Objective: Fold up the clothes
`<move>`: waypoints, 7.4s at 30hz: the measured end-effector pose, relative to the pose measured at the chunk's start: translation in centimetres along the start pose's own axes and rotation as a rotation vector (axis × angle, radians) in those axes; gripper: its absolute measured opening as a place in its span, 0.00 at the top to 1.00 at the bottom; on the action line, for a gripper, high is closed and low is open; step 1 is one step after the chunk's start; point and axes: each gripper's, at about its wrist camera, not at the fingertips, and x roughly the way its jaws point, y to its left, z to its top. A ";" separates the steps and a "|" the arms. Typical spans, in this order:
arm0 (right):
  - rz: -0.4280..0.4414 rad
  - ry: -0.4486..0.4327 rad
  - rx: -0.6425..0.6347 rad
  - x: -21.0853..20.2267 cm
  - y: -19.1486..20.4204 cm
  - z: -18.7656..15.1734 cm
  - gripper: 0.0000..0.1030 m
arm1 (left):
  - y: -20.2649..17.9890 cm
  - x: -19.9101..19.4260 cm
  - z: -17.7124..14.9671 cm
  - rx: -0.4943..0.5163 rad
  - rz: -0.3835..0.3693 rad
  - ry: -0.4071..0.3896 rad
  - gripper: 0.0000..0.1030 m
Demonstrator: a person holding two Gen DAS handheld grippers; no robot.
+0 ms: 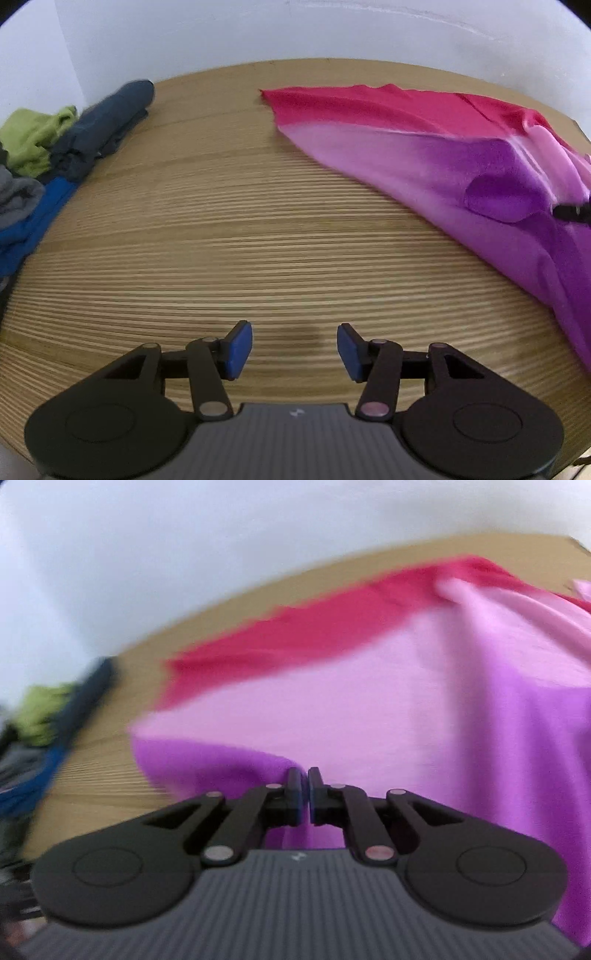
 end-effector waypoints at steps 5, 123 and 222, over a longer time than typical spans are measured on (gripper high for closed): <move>-0.065 -0.002 -0.044 -1.5 -2.2 0.2 0.70 | -3.5 1.0 2.1 0.023 -0.068 -0.019 0.48; -0.577 0.060 -0.086 -16.5 -32.1 2.9 0.72 | -17.7 -1.0 1.6 0.118 0.067 0.100 0.27; -0.249 0.206 -0.150 -14.9 -39.7 -2.3 0.94 | -30.9 -5.3 -3.2 0.153 0.057 0.049 0.23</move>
